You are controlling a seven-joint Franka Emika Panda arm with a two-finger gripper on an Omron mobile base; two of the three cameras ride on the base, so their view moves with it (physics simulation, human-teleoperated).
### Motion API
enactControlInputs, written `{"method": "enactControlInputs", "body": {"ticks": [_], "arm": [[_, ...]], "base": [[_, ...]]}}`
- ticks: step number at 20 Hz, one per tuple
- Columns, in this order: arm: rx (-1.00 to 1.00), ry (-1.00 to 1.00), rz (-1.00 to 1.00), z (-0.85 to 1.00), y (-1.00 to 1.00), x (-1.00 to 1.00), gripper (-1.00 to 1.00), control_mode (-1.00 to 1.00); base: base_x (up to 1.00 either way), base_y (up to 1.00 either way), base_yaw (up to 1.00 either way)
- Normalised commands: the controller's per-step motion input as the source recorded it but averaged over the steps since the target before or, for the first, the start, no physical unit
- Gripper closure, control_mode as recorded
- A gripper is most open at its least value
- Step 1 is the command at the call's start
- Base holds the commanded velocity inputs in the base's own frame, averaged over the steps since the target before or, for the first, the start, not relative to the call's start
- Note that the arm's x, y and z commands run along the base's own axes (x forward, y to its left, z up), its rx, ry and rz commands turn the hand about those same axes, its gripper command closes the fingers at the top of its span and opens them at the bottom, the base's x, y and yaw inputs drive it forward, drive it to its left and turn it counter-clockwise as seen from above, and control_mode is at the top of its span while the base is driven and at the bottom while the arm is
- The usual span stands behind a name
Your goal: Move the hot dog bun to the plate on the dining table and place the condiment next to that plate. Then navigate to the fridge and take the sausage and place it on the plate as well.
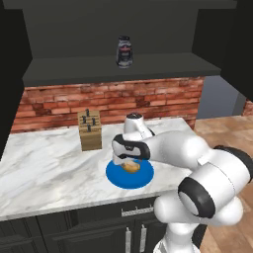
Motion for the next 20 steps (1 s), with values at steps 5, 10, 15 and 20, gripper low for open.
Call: {"method": "enactControlInputs", "body": {"ticks": [5,10,15,20], "arm": [[0.0,0.0,0.0,-0.39,0.03,0.0,-1.0,-1.0],[0.0,0.0,0.0,-0.31,0.03,0.0,-1.0,-1.0],[0.03,-0.01,0.0,0.12,-0.02,-0.02,1.0,-1.0],[0.13,-0.05,0.0,0.9,-0.19,-0.25,1.0,-1.0]], "base": [[0.0,0.0,0.0],[0.0,0.0,0.0],[0.0,0.0,0.0],[0.0,0.0,0.0]]}}
